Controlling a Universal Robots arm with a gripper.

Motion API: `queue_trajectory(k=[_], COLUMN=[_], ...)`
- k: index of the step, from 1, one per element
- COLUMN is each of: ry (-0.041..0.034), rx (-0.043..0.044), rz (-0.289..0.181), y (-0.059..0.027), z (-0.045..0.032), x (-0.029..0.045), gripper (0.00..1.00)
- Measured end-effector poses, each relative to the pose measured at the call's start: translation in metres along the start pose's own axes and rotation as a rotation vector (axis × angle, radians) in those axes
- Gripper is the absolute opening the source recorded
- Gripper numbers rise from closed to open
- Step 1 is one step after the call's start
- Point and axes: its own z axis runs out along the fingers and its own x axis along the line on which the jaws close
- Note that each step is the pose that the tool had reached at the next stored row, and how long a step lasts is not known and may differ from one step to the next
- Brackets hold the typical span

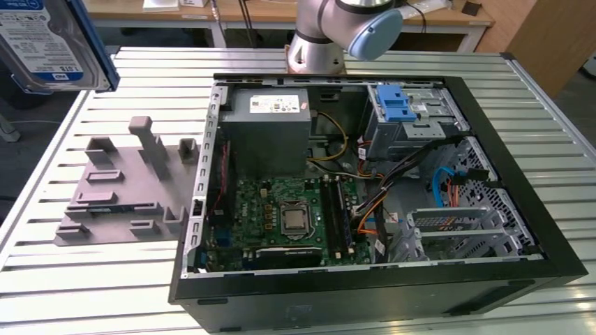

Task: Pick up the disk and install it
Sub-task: 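Pick up the disk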

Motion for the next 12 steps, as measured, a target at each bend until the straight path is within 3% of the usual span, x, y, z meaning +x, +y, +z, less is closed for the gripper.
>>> queue_trajectory(k=[12], ry=[-0.0001], rx=[0.0000], rz=[0.000], y=[-0.0186], z=[-0.0003], x=[0.0135], gripper=[0.36])
